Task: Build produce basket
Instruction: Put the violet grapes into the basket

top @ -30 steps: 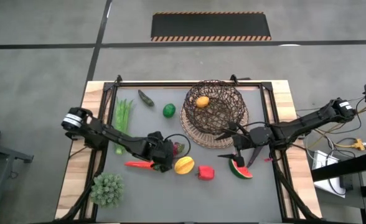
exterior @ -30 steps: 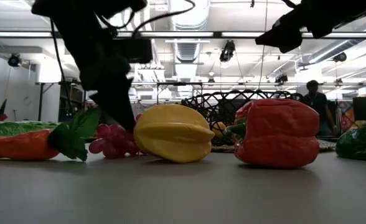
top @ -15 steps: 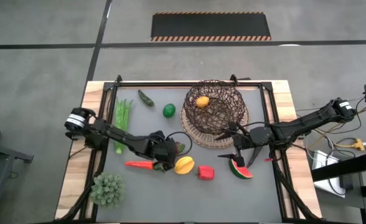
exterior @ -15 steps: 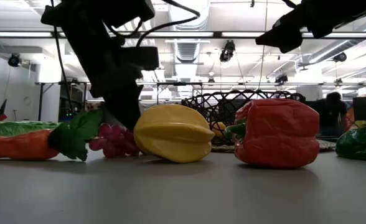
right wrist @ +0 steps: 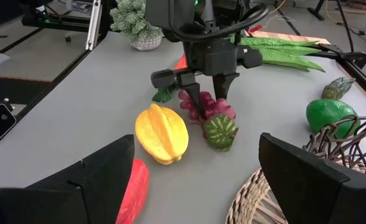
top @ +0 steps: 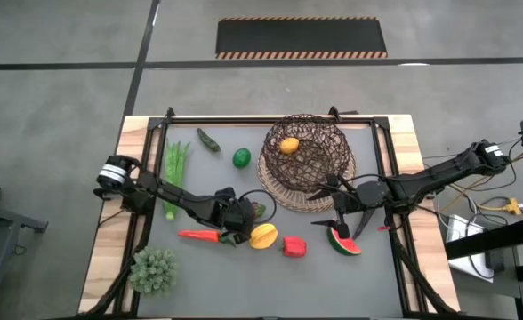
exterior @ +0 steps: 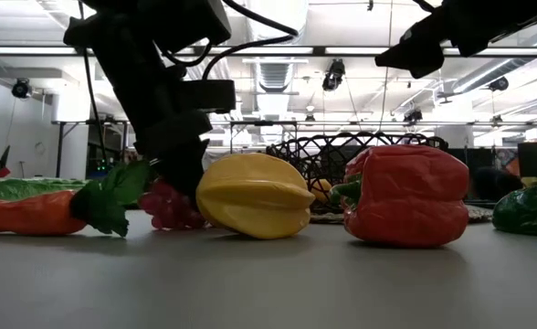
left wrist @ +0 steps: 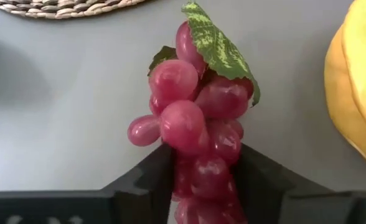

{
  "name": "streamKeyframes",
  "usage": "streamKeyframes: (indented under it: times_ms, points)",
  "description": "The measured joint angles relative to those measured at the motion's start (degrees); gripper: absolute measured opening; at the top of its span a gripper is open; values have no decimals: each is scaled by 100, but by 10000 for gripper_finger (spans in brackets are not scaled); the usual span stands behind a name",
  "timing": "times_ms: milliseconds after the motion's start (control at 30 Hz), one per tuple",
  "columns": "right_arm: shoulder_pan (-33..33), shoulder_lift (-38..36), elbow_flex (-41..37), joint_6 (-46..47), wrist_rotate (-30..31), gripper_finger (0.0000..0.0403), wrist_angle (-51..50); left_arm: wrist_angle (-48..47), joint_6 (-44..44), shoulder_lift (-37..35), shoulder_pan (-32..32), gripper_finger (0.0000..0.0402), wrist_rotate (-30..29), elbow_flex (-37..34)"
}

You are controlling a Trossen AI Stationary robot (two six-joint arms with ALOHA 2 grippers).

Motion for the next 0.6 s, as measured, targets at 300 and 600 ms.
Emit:
streamKeyframes:
  times_ms: [300,600]
  points:
    - [0,0,-22,-28,1,325,44,-97,52,-175,14,67,41,-6]
    - [-4,4,-85,-123,9,325,270,-85,711,-1047,-2,49,-409,-13]
